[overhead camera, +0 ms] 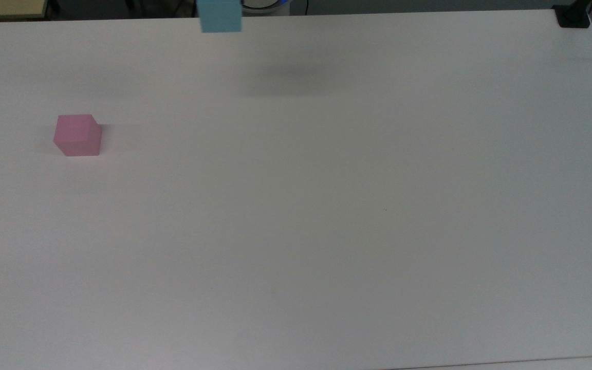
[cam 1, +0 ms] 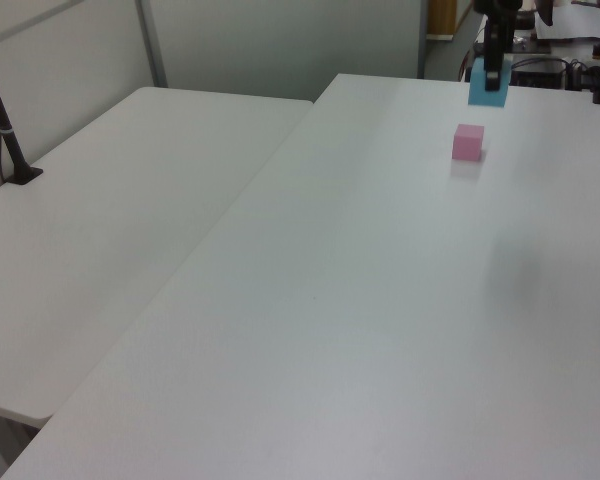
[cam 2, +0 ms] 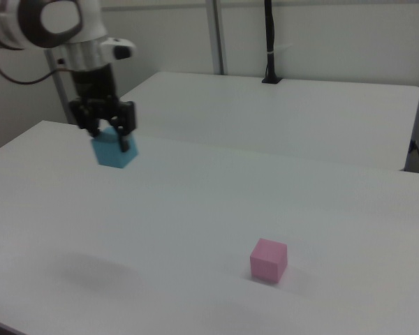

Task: Put blue cube on pink cube
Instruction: 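Carry the blue cube over the pink cube and lower it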

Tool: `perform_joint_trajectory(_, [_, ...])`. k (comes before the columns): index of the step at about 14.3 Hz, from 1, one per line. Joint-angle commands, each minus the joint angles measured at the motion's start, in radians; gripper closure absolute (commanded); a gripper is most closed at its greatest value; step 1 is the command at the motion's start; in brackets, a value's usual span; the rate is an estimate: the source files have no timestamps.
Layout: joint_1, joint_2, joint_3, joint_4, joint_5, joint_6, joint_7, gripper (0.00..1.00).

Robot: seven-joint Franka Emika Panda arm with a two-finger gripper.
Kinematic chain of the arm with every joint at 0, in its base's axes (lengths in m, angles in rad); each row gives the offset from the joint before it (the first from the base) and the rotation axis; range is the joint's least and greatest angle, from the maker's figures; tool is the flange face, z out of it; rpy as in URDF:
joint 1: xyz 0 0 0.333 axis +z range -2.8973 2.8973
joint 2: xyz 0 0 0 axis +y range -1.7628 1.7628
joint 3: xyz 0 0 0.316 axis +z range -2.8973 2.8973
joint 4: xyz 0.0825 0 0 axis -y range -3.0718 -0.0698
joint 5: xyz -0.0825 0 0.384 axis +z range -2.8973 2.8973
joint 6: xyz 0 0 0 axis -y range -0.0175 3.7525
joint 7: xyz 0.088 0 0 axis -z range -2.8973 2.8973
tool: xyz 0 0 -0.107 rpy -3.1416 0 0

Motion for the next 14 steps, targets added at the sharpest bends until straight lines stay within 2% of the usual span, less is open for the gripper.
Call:
perform_joint_trajectory(1, [-0.029,0.073,-0.136,0.104,0.001,-0.039,-0.183,0.75])
perform_joint_trajectory(5, [-0.041,0.145,-0.254,0.109,-0.006,0.052,-0.277,0.75])
perform_joint_trajectory(7, [-0.084,0.182,-0.263,0.13,0.0,0.073,-0.302,0.75])
perform_joint_trajectory(10, [-0.156,0.292,-0.262,0.211,0.018,0.115,-0.323,0.75])
perform_joint_trajectory(14, [-0.225,0.343,-0.262,0.202,0.083,0.245,-0.326,0.75])
